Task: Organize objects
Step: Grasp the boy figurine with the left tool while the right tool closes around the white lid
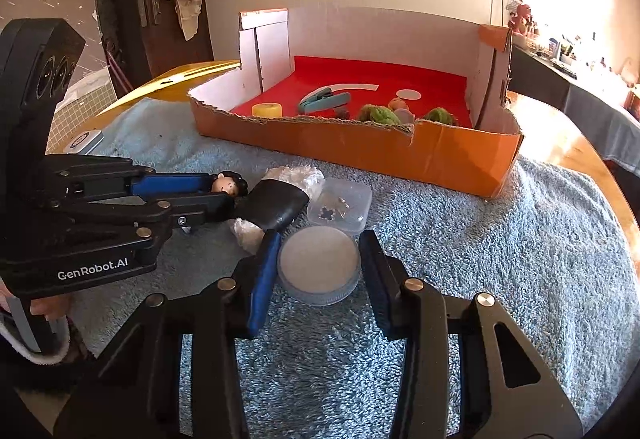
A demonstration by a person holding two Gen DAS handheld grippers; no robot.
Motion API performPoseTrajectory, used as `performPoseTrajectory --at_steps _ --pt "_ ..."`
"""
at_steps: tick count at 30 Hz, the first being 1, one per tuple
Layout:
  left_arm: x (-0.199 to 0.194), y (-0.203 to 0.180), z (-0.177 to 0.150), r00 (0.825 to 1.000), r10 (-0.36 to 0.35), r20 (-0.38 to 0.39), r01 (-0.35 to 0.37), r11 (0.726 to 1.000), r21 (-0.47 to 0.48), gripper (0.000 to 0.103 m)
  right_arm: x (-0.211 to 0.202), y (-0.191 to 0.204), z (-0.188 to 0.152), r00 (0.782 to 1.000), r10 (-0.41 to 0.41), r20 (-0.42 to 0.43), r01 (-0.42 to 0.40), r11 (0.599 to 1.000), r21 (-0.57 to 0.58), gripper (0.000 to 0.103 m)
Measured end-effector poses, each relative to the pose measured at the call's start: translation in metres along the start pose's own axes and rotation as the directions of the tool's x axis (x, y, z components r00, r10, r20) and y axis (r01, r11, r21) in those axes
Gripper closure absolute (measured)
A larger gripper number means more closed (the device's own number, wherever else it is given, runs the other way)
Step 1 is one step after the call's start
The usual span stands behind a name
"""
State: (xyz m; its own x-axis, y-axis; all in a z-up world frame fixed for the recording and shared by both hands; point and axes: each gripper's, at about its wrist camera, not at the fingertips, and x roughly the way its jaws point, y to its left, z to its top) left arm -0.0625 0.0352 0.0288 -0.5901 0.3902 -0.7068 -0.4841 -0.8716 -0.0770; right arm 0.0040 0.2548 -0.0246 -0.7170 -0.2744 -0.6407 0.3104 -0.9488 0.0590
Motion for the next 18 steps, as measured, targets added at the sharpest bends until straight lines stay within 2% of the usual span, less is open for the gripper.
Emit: performPoseTrajectory --at_steps 18 --pt "-0.015 0.003 0.002 1.0 -0.004 0.024 0.004 1.0 -0.008 0.079 -0.009 -0.003 0.005 1.0 0.019 0.015 -0.02 1.0 0.018 0.064"
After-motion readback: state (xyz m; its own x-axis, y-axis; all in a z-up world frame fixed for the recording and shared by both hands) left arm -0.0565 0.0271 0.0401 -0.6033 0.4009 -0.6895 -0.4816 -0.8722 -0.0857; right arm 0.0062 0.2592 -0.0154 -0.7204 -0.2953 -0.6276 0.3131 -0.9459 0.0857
